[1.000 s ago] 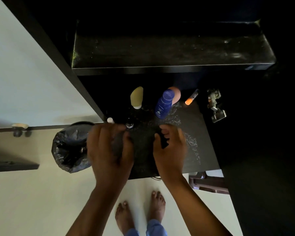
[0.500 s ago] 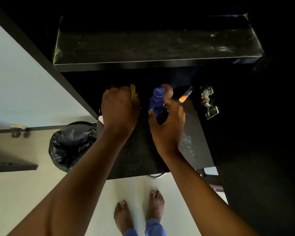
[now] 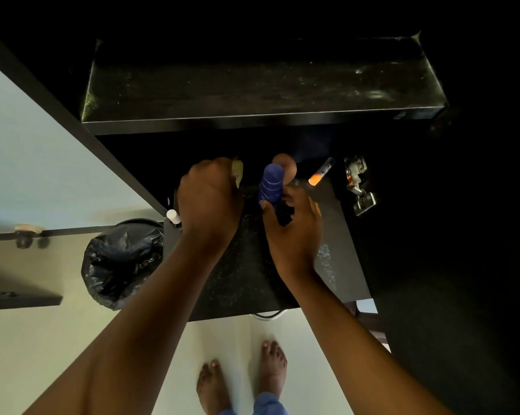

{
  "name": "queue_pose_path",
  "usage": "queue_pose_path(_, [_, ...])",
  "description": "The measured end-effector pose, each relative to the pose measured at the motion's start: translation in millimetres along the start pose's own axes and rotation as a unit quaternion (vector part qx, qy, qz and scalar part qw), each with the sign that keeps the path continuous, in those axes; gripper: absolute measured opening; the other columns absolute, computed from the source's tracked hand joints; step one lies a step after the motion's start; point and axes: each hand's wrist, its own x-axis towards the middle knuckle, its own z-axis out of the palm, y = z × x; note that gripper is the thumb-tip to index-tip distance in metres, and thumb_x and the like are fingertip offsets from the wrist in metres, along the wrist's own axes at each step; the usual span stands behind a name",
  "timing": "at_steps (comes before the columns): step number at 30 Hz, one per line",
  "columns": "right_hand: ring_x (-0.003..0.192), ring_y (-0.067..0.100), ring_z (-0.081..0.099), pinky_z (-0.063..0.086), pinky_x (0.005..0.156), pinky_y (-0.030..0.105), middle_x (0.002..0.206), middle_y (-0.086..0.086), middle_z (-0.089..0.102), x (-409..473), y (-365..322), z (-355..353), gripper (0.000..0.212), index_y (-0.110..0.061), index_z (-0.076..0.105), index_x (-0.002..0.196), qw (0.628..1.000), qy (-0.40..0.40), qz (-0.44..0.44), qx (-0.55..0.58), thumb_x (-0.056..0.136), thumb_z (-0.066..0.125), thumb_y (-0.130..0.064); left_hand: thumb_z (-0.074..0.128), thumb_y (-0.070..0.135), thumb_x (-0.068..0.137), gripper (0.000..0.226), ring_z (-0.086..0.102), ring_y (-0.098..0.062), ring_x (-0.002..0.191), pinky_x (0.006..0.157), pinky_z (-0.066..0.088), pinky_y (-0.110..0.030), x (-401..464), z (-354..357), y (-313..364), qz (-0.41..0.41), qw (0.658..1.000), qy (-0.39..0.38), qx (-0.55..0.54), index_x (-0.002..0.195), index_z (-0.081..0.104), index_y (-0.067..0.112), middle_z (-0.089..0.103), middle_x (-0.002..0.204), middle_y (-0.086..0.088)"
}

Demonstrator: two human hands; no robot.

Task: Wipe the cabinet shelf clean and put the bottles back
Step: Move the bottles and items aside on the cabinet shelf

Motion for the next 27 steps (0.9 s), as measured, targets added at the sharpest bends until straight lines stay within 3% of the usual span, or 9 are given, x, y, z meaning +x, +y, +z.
queue_pose_path(3, [0.103,0.008,0.064,0.050,0.084,0.020,0.117,-0.010,0.070,-7.3,2.9,-9.8,0.034,-0.024,0.063,0.125,1.000,0.008,0.016,0.025,0.094,0.075,-0.032,0.069,0.004,0.092,0.017,0.073,-0.033,0.089,0.071,0.042,-0.029,-14.0,-16.1,10.2,0.026,0.998,0.015,-0.053,0.104,0.076,0.014,0.077,0.099,-0.011])
queue_pose_path(10, [0.102,-0.010,0.064,0.054,0.090,0.015,0.114,-0.028,0.064,-29.6,-2.7,-38.0,0.034,-0.034,0.057,0.121,0.997,0.002,0.041,0.062,0.093,0.076,-0.031,0.075,0.009,0.093,0.030,0.077,-0.023,0.086,0.075,0.051,-0.025,-72.7,-27.6,10.1,0.064,0.994,-0.009,-0.093,0.123,0.074,0.014,0.079,0.109,-0.008])
queue_pose_path(13, [0.105,-0.008,0.066,0.053,0.092,0.012,0.115,-0.034,0.063,-41.7,-4.1,-43.3,0.036,-0.035,0.059,0.124,0.996,-0.016,0.057,0.069,0.092,0.076,-0.031,0.070,0.009,0.096,0.030,0.077,-0.022,0.097,0.082,0.060,-0.030,-96.0,-31.6,-2.3,0.075,0.991,-0.019,-0.113,0.125,0.074,0.014,0.079,0.114,-0.006])
queue_pose_path(17, [0.105,-0.006,0.067,0.052,0.091,0.012,0.116,-0.038,0.063,-60.5,-7.0,-40.6,0.042,-0.046,0.057,0.124,0.993,-0.048,0.073,0.076,0.091,0.077,-0.029,0.077,0.000,0.088,0.041,0.074,-0.021,0.102,0.087,0.054,-0.028,-114.3,-41.4,-23.2,0.038,0.994,-0.021,-0.101,0.127,0.073,0.013,0.077,0.119,-0.006])
queue_pose_path(22, [0.108,0.000,0.071,0.057,0.092,0.019,0.119,-0.024,0.071,-73.5,-15.5,-27.2,0.046,-0.042,0.060,0.124,0.986,-0.094,0.074,0.120,0.091,0.080,-0.016,0.079,0.001,0.086,0.047,0.071,-0.024,0.109,0.095,0.055,-0.036,-118.4,-53.3,-51.4,-0.008,0.997,-0.017,-0.079,0.130,0.072,0.015,0.075,0.124,-0.007])
queue_pose_path(25, [0.107,0.001,0.072,0.059,0.092,0.024,0.118,-0.019,0.073,-77.0,-22.9,-17.0,0.042,-0.033,0.063,0.124,0.984,-0.105,0.050,0.134,0.091,0.078,-0.012,0.077,-0.002,0.087,0.044,0.072,-0.029,0.109,0.092,0.061,-0.050,-118.9,-57.2,-66.7,-0.008,0.998,-0.004,-0.069,0.128,0.073,0.013,0.075,0.122,-0.009])
queue_pose_path(27, [0.107,0.003,0.073,0.061,0.091,0.029,0.117,-0.011,0.075,-77.8,-25.4,-8.9,0.038,-0.025,0.066,0.125,0.983,-0.115,0.036,0.137,0.092,0.077,-0.011,0.076,-0.002,0.087,0.042,0.072,-0.029,0.106,0.089,0.062,-0.052,-116.9,-57.3,-75.8,-0.013,0.998,0.000,-0.068,0.126,0.074,0.014,0.075,0.121,-0.008])
